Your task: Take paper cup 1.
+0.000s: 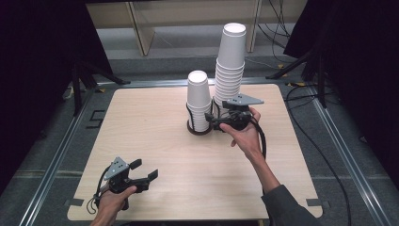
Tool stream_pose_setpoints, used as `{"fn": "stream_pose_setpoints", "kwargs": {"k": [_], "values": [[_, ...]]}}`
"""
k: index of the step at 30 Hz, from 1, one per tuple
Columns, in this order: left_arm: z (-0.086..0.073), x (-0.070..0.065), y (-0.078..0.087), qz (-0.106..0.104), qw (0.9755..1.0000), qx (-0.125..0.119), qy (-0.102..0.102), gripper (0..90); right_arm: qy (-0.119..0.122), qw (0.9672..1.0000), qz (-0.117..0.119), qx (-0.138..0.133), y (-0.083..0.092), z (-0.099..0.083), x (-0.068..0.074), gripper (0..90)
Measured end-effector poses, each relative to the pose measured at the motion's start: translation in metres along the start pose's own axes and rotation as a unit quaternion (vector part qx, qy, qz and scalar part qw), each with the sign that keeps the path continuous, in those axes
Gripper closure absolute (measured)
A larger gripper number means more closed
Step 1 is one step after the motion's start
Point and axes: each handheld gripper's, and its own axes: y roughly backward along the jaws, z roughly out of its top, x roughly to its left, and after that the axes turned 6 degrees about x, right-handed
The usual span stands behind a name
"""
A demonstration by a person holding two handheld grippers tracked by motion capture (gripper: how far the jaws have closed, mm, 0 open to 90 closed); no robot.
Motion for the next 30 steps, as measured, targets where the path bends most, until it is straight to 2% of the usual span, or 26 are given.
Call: {"fn": "stream_pose_setpoints", "kwargs": {"k": [1, 4, 5, 6, 9, 10, 11, 13, 14, 15, 16, 17, 19, 20, 21, 22, 24, 25, 26, 27, 30], "values": [[0.000, 0.000, 0.000, 0.000, 1.0000, 0.000, 0.000, 14.3, 0.006, 0.9999, -0.009, -0.004, -0.001, 0.003, -0.001, 15.3], [0.000, 0.000, -0.001, -0.001, 1.0000, -0.001, 0.000, 14.3, 0.005, 1.0000, -0.004, -0.008, -0.005, 0.010, 0.000, 15.3], [0.000, 0.000, 0.000, 0.000, 1.0000, 0.001, -0.001, 14.3, 0.006, 0.9999, -0.009, -0.003, -0.006, 0.012, 0.001, 15.3], [0.000, -0.001, 0.000, 0.000, 1.0000, 0.000, 0.004, 14.3, 0.013, 0.9998, -0.015, -0.010, -0.010, 0.017, 0.001, 15.4], [-0.001, 0.000, -0.002, -0.007, 0.9999, -0.008, -0.001, 14.3, 0.005, 0.9999, -0.010, -0.005, -0.014, 0.022, 0.004, 15.4], [-0.002, -0.002, -0.003, -0.011, 0.9998, -0.009, 0.014, 14.3, 0.008, 0.9999, -0.013, -0.006, -0.015, 0.024, 0.004, 15.3], [-0.002, -0.002, -0.002, -0.010, 0.9998, -0.009, 0.017, 14.3, 0.013, 0.9997, -0.022, -0.006, -0.021, 0.028, 0.005, 15.4], [-0.002, -0.002, -0.002, -0.010, 0.9998, -0.009, 0.012, 14.3, 0.011, 0.9997, -0.021, -0.006, -0.022, 0.030, 0.006, 15.5], [-0.002, -0.002, -0.002, -0.010, 0.9998, -0.008, 0.017, 14.3, 0.012, 0.9996, -0.022, -0.009, -0.028, 0.034, 0.006, 15.4], [-0.002, -0.002, -0.002, -0.010, 0.9998, -0.010, 0.017, 14.3, 0.017, 0.9995, -0.027, -0.007, -0.030, 0.036, 0.006, 15.4], [-0.001, -0.001, -0.002, -0.010, 0.9999, -0.012, 0.006, 14.3, 0.017, 0.9995, -0.027, -0.007, -0.030, 0.036, 0.006, 15.4], [0.000, -0.001, 0.000, -0.001, 1.0000, 0.000, 0.005, 14.3, 0.014, 0.9995, -0.026, -0.012, -0.034, 0.038, 0.006, 15.5], [0.000, -0.001, 0.000, -0.002, 1.0000, 0.001, 0.004, 14.3, 0.013, 0.9994, -0.030, -0.008, -0.037, 0.042, 0.006, 15.4], [-0.002, -0.002, -0.002, -0.011, 0.9998, -0.009, 0.015, 14.3, 0.014, 0.9994, -0.029, -0.010, -0.039, 0.043, 0.006, 15.4], [-0.002, -0.002, -0.002, -0.011, 0.9998, -0.009, 0.015, 14.3, 0.014, 0.9994, -0.029, -0.010, -0.039, 0.043, 0.006, 15.4], [-0.001, -0.001, -0.001, -0.003, 1.0000, -0.001, 0.002, 14.3, 0.015, 0.9992, -0.036, -0.014, -0.042, 0.046, 0.005, 15.4], [-0.001, -0.001, -0.001, -0.004, 1.0000, -0.002, 0.002, 14.3, 0.012, 0.9991, -0.036, -0.016, -0.043, 0.047, 0.004, 15.4], [-0.002, -0.002, -0.002, -0.011, 0.9998, -0.008, 0.016, 14.3, 0.018, 0.9990, -0.036, -0.017, -0.047, 0.050, 0.003, 15.5], [-0.002, -0.002, -0.003, -0.011, 0.9998, -0.009, 0.015, 14.3, 0.024, 0.9987, -0.040, -0.020, -0.048, 0.051, 0.002, 15.5], [-0.002, -0.003, -0.002, -0.009, 0.9998, -0.006, 0.019, 14.3, 0.011, 0.9991, -0.035, -0.021, -0.050, 0.051, 0.003, 15.5], [-0.002, -0.003, -0.002, -0.010, 0.9997, -0.007, 0.020, 14.3, 0.013, 0.9989, -0.043, -0.013, -0.053, 0.054, 0.003, 15.5]]}}
